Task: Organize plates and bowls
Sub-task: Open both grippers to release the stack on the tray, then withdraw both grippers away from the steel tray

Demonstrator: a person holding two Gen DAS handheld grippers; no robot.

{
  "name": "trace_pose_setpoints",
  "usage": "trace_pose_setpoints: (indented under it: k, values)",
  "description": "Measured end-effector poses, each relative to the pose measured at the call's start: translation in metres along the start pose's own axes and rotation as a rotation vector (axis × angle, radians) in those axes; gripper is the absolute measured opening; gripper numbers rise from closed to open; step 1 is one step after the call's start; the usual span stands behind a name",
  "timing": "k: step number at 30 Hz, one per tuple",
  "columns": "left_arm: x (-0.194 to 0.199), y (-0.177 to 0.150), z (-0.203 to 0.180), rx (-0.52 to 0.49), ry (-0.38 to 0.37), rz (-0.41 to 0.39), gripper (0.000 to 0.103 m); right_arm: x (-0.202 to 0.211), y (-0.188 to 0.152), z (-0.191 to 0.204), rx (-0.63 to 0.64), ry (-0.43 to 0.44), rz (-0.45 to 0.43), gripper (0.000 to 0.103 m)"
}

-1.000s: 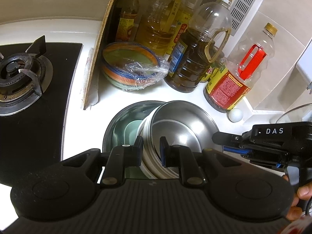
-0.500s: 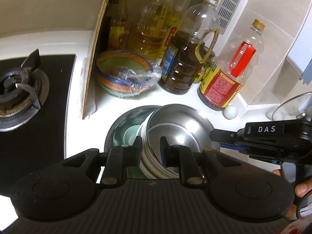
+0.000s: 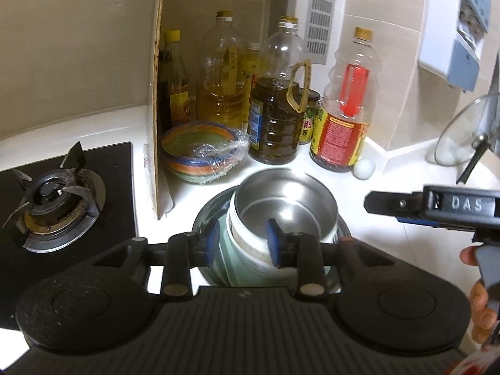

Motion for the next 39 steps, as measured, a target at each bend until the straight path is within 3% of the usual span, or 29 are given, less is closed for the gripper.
trace_pose_setpoints:
  k: [3, 15, 28, 39]
  values:
    - [0.013, -0.014, -0.005, -0.006, 0.011, 0.003, 0.033, 0.018, -0.018, 0.001, 0.048, -0.016, 0.008, 0.072]
    - [0.067, -0.073, -0.049, -0.020, 0.058, 0.006, 0.063, 0.082, -0.081, -0.014, 0.142, -0.111, 0.085, 0.072]
    - [0.116, -0.133, -0.087, 0.042, 0.059, 0.093, 0.063, 0.146, -0.128, -0.024, 0.122, -0.095, 0.150, 0.072]
    - [0.136, -0.167, -0.108, 0.030, 0.044, 0.141, 0.063, 0.176, -0.156, -0.026, 0.136, -0.096, 0.189, 0.072]
Point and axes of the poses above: each gripper's, at about its wrist camera, not at the fingertips, and x roughly against the way its jaws point, z to its left, y to its top, the point moved 1 cm from there along -x, roughly the way its jaws point, and after that the axes turned 8 degrees about x, right-handed, at the moved point
